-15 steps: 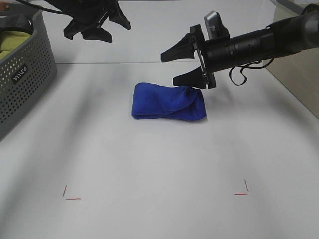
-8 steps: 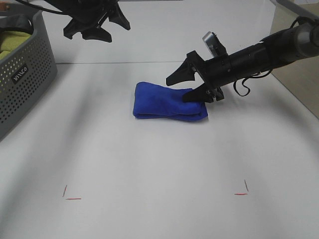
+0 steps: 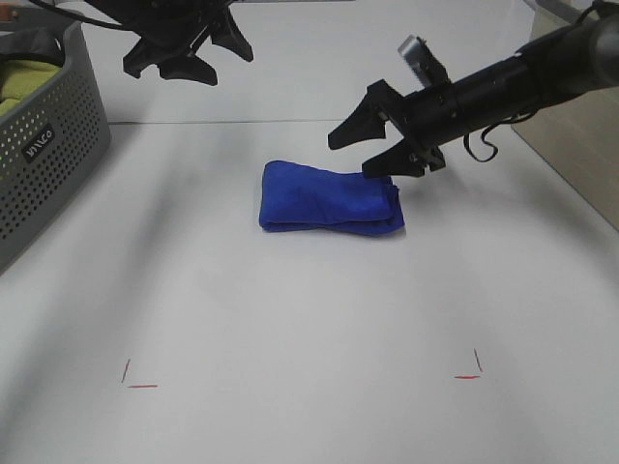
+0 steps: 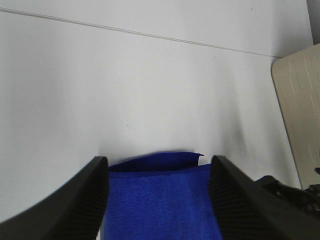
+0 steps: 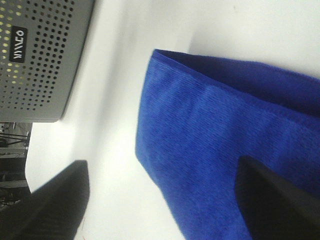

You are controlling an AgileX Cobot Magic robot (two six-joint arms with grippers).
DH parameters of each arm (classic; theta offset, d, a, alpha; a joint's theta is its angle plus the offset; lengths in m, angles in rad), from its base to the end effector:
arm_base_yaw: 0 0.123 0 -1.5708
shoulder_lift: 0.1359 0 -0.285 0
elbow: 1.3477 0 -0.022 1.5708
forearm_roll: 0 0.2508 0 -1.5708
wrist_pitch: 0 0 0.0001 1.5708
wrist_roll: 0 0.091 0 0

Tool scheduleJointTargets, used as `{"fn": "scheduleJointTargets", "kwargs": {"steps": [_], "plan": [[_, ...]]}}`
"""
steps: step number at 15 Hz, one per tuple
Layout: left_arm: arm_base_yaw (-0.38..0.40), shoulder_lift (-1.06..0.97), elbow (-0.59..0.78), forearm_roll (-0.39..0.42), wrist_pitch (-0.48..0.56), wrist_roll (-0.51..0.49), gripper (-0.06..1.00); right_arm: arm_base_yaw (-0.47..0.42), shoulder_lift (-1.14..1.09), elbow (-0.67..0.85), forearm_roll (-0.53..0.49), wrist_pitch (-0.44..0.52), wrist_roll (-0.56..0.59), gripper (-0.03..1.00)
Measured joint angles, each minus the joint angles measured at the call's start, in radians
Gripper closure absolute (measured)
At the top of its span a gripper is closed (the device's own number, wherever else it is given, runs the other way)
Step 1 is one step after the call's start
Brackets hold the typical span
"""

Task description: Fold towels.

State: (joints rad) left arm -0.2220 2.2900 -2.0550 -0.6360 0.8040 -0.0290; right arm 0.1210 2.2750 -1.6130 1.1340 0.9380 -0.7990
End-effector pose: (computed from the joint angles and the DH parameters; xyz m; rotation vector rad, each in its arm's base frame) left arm 0.4996 -0.1527 0.2333 -0.1366 2.4856 -0.8556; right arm 0.4515 0.1219 0.1400 -0.2871 2.5312 1.1616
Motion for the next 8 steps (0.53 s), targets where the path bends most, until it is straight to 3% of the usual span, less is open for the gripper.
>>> {"fn": "scheduleJointTargets", "kwargs": {"steps": [4, 6, 8], "plan": [[0.000, -0.019, 0.000, 0.040, 0.061, 0.024, 0.37, 0.000, -0.099, 0.000, -0.088, 0.023, 0.080, 0.21], [0.000, -0.078, 0.000, 0.150, 0.185, 0.029, 0.37, 0.000, -0.188, 0.000, -0.231, 0.105, 0.195, 0.21], [0.000, -0.132, 0.000, 0.202, 0.299, 0.029, 0.37, 0.000, -0.250, 0.001, -0.318, 0.168, 0.283, 0.21]]}}
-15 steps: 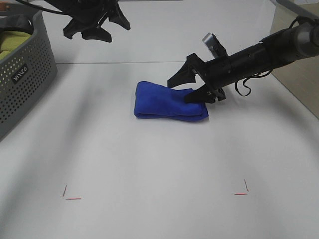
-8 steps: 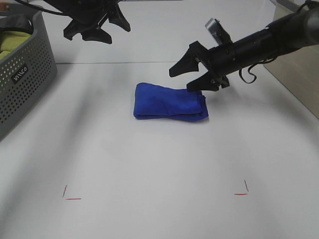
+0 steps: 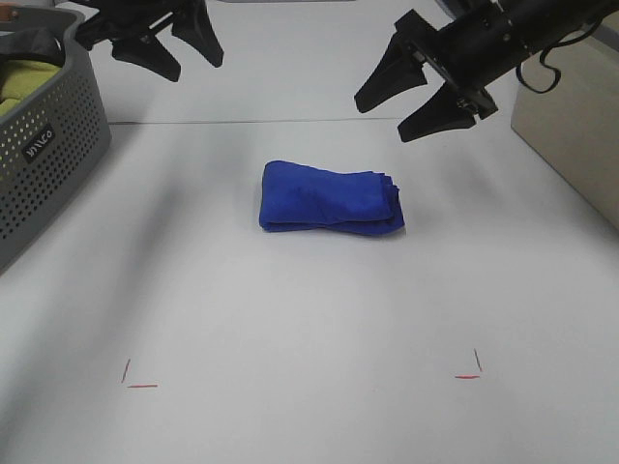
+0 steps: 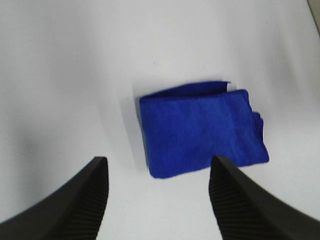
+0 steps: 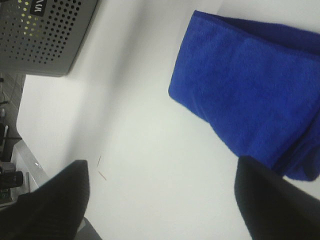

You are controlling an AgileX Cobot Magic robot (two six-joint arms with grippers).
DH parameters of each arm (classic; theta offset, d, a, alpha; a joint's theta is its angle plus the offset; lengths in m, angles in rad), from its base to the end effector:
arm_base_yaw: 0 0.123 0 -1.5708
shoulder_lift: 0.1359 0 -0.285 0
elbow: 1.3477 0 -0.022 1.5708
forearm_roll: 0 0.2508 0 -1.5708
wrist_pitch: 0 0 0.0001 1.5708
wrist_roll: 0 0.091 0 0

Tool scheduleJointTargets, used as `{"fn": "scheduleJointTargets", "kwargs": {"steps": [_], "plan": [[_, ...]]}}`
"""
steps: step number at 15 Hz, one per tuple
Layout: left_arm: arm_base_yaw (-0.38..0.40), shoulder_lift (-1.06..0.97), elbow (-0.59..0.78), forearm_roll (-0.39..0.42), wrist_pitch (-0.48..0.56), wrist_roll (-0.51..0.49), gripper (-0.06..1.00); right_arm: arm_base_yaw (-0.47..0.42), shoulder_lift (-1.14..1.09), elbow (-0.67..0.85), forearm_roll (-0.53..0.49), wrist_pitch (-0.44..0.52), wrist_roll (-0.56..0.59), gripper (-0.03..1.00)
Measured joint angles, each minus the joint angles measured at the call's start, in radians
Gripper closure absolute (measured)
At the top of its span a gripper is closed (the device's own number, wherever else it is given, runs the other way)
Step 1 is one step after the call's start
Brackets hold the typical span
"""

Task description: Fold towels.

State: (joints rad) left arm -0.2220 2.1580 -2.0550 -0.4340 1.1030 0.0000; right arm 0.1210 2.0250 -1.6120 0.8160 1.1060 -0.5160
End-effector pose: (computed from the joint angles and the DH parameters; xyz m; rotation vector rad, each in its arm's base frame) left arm 0.4602 -0.1389 0.2803 0.1519 2.6681 -0.6505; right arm 0.4137 0.1100 0.2345 -0.4105 2.6592 1.0044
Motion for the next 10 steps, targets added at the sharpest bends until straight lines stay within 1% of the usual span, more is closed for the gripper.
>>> {"fn": "scheduleJointTargets", "kwargs": {"steps": [2, 4, 6, 8, 10], "plan": [[-0.003, -0.055, 0.000, 0.053, 0.088, 0.000, 0.37, 0.000, -0.070, 0.000, -0.079, 0.042, 0.069, 0.21], [-0.025, -0.141, 0.008, 0.142, 0.105, 0.000, 0.37, 0.000, -0.153, 0.000, -0.163, 0.078, 0.142, 0.21], [-0.060, -0.252, 0.065, 0.238, 0.105, -0.025, 0.37, 0.000, -0.251, 0.031, -0.251, 0.094, 0.196, 0.21], [-0.102, -0.402, 0.193, 0.321, 0.105, -0.069, 0.37, 0.000, -0.382, 0.103, -0.329, 0.095, 0.235, 0.21], [-0.144, -0.551, 0.366, 0.355, 0.108, -0.111, 0.37, 0.000, -0.517, 0.209, -0.383, 0.095, 0.244, 0.21]]}}
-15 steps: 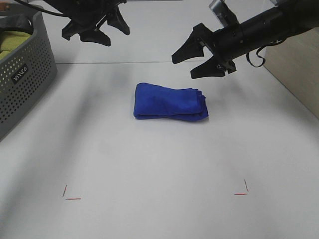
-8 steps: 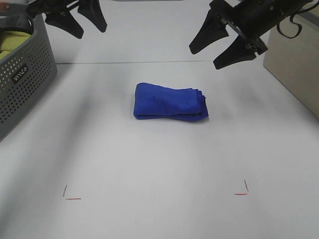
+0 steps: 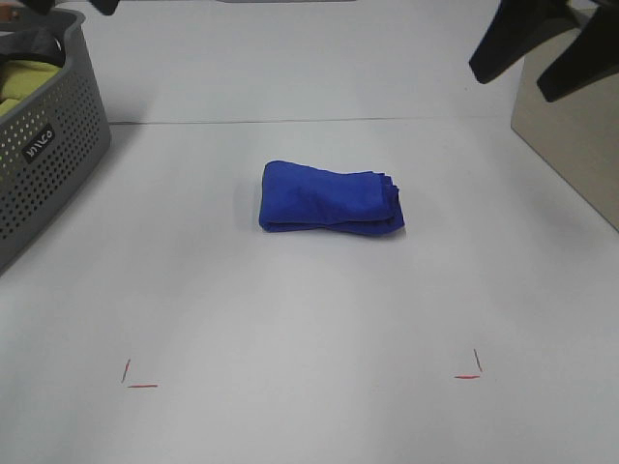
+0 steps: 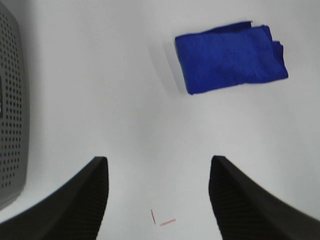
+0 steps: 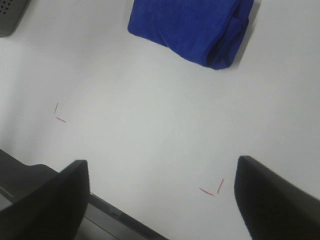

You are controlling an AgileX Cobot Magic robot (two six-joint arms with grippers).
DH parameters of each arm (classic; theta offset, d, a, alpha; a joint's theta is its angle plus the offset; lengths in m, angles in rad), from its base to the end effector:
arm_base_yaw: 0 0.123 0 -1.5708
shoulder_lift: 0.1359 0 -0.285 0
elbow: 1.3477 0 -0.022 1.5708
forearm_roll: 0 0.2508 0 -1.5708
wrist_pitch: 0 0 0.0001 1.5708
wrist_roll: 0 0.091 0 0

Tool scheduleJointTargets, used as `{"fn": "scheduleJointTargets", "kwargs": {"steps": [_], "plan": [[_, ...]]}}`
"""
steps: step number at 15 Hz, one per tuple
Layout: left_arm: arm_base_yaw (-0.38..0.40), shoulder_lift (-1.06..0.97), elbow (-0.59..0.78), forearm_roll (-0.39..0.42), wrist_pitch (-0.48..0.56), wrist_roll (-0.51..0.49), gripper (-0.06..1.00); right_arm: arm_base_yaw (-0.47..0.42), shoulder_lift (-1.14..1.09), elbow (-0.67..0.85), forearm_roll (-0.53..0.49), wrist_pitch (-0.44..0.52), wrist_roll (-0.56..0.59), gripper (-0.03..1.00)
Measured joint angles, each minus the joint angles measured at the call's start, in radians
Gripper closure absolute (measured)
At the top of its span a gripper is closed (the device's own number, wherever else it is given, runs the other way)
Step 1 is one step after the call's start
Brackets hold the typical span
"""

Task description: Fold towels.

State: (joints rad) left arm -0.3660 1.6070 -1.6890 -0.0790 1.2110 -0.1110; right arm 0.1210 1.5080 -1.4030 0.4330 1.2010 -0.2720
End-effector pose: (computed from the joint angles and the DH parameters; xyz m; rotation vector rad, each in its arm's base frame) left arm 0.3133 -0.1273 0.3894 0.3247 2.6133 -0.2728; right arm 0.2969 0.0720 0.3471 -0.4144 2.6783 0.5556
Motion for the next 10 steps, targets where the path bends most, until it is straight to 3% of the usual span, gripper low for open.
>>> {"fn": "scheduleJointTargets", "kwargs": {"steps": [7, 8, 9, 10], "plan": [[-0.121, -0.576, 0.590, 0.014, -0.014, -0.059, 0.37, 0.000, -0.493, 0.454, -0.084, -0.054, 0.016, 0.21], [-0.123, -0.615, 0.626, 0.014, -0.020, -0.059, 0.37, 0.000, -0.524, 0.491, -0.092, -0.056, 0.016, 0.21], [-0.124, -0.804, 0.785, 0.014, -0.049, -0.054, 0.37, 0.000, -0.669, 0.624, -0.119, -0.068, 0.016, 0.21], [-0.124, -0.893, 0.855, 0.014, -0.066, -0.048, 0.37, 0.000, -0.747, 0.682, -0.132, -0.081, 0.016, 0.21]]}}
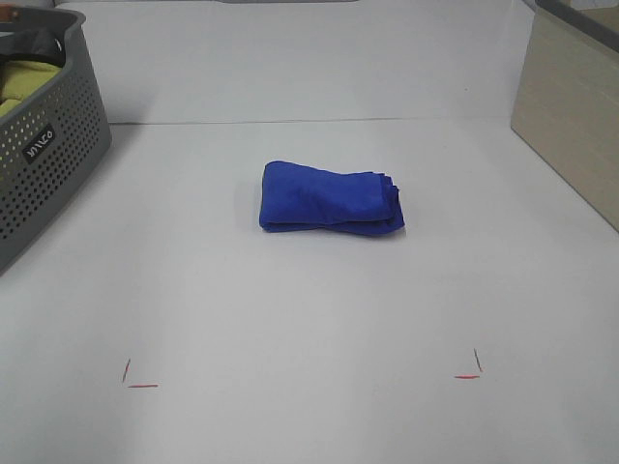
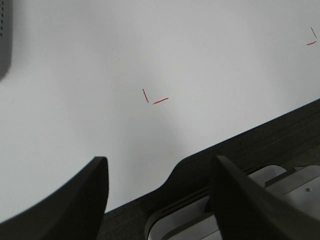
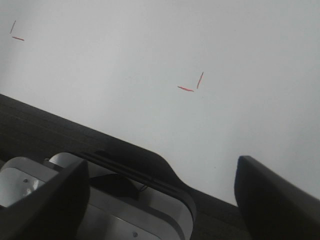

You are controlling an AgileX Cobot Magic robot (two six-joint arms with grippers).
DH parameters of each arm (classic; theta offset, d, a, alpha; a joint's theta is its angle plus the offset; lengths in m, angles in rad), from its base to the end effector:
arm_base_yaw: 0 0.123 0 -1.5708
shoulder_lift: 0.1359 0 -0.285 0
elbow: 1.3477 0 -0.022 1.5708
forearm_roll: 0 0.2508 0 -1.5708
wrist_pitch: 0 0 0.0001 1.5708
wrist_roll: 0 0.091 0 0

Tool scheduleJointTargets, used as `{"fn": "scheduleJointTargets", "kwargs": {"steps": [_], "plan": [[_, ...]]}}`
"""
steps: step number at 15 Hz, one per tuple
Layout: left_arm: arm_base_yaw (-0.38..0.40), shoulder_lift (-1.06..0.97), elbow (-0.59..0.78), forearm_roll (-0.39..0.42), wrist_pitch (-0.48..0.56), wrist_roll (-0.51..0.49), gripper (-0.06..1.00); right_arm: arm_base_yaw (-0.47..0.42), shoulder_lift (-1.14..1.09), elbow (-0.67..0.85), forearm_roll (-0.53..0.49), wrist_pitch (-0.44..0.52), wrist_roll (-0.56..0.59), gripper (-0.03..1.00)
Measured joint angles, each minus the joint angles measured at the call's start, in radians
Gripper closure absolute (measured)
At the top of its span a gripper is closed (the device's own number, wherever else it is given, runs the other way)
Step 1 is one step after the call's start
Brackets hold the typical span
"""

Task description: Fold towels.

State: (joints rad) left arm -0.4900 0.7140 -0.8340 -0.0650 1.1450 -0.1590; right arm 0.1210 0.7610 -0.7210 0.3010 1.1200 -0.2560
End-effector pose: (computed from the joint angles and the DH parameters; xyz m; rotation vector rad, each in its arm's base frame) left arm 0.0914 -0.0549 0.3370 0.4093 2.5078 -0.3472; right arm 0.1111 0.0380 0.3032 -0.4079 2.5740 0.3537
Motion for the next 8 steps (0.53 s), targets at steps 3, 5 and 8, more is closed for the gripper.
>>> {"fn": "scheduleJointTargets", "kwargs": {"steps": [3, 5, 8], "plan": [[0.000, -0.257, 0.193, 0.002, -0.069, 0.051, 0.37, 0.000, -0.214, 0.130, -0.058, -0.019, 0.000, 0.21], [-0.001, -0.374, 0.284, -0.002, -0.093, 0.117, 0.37, 0.000, -0.345, 0.171, -0.091, -0.025, 0.000, 0.21], [-0.001, -0.439, 0.325, -0.036, -0.093, 0.213, 0.37, 0.000, -0.472, 0.209, -0.105, -0.030, 0.000, 0.21]]}}
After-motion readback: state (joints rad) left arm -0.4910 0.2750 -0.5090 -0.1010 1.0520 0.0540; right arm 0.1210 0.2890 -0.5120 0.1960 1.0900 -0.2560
